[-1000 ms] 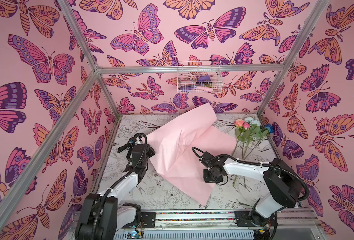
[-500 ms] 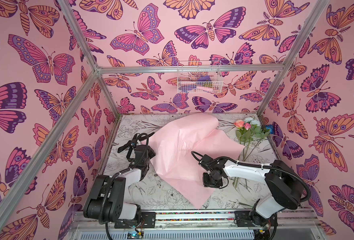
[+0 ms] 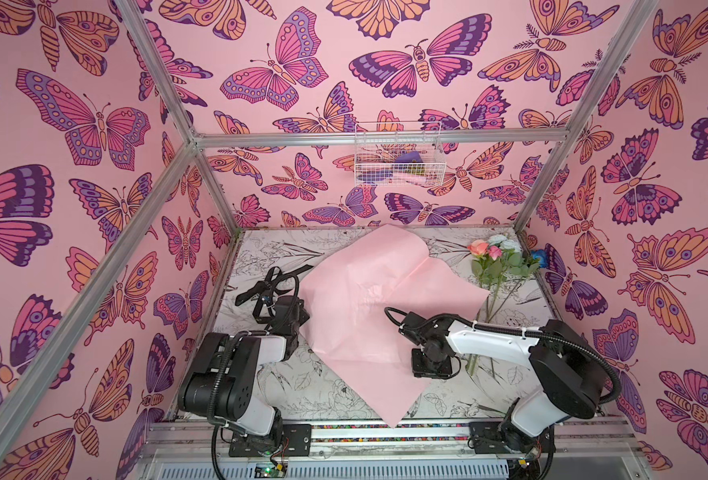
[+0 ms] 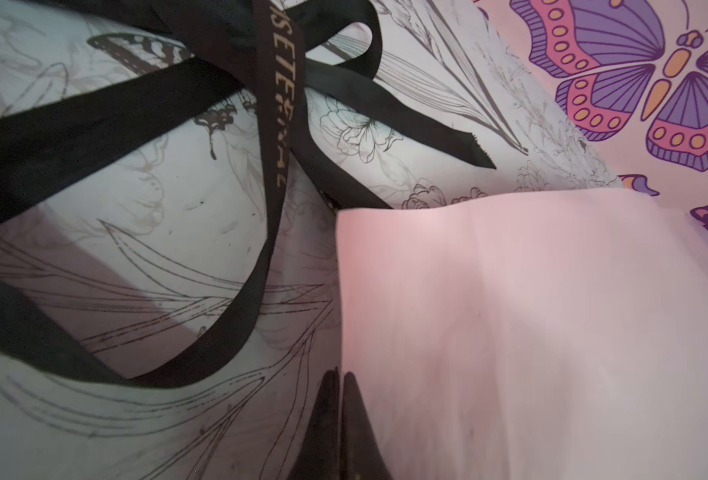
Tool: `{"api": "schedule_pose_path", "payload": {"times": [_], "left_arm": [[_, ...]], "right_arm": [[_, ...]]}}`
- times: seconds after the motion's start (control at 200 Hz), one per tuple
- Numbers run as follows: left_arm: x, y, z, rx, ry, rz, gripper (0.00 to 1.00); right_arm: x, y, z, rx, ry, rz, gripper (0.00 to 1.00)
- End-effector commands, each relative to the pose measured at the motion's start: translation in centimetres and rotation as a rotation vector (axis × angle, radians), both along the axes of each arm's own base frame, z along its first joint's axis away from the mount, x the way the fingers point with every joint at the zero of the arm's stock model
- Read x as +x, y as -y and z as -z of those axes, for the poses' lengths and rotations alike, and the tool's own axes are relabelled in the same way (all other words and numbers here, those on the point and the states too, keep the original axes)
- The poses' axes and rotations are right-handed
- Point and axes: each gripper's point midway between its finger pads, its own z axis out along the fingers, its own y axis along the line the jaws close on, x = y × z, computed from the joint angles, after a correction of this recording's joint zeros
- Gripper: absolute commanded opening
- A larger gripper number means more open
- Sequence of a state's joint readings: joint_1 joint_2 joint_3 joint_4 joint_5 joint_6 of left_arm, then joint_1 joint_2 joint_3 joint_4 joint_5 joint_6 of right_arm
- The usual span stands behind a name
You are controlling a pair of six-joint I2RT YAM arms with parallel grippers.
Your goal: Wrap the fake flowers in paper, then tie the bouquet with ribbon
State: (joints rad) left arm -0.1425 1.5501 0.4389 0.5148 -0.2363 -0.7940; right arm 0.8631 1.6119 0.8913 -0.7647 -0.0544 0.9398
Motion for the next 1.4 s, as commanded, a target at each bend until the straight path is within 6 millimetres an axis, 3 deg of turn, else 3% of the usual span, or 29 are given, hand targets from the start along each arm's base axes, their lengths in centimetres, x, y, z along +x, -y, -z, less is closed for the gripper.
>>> {"api": "schedule_pose_path", "payload": {"times": [0.0,0.33,0.486,0.671,0.811,0.926,1.081,1.397], "left_arm": [[0.2,-0.4,0.4,0.019,-0.016,-0.008,0.00],[1.5,-0.2,-0.3,0.067,-0.012,0.032,0.00],[2.0,-0.1,-0.4,0.088,-0.021,0.055,0.01],[3.2,-0.1,-0.1,0.070,-0.043,0.096,0.32],[4.6,-0.5,0.2,0.006,-0.043,0.117,0.65],[5.7,-1.4,0.2,-0.101,-0.031,0.105,0.80],[7.3,-3.3,0.5,-0.241,0.002,0.048,0.83],[12.1,-7.3,-0.4,-0.304,0.113,-0.035,0.86]], "right_arm": [[1.6,0.2,-1.9,-0.010,0.064,0.005,0.51],[9.6,-1.4,-9.4,0.052,0.371,-0.031,0.71],[13.1,-2.3,-11.0,0.076,0.469,-0.036,0.75],[15.7,-3.1,-8.2,0.083,0.442,-0.017,0.75],[16.8,-4.2,-6.5,0.120,0.418,-0.011,0.74],[17.1,-4.8,-6.0,0.128,0.410,-0.012,0.74],[17.2,-4.6,-5.4,0.115,0.395,-0.007,0.74],[17.4,-3.3,-4.7,0.108,0.363,0.033,0.69]]}}
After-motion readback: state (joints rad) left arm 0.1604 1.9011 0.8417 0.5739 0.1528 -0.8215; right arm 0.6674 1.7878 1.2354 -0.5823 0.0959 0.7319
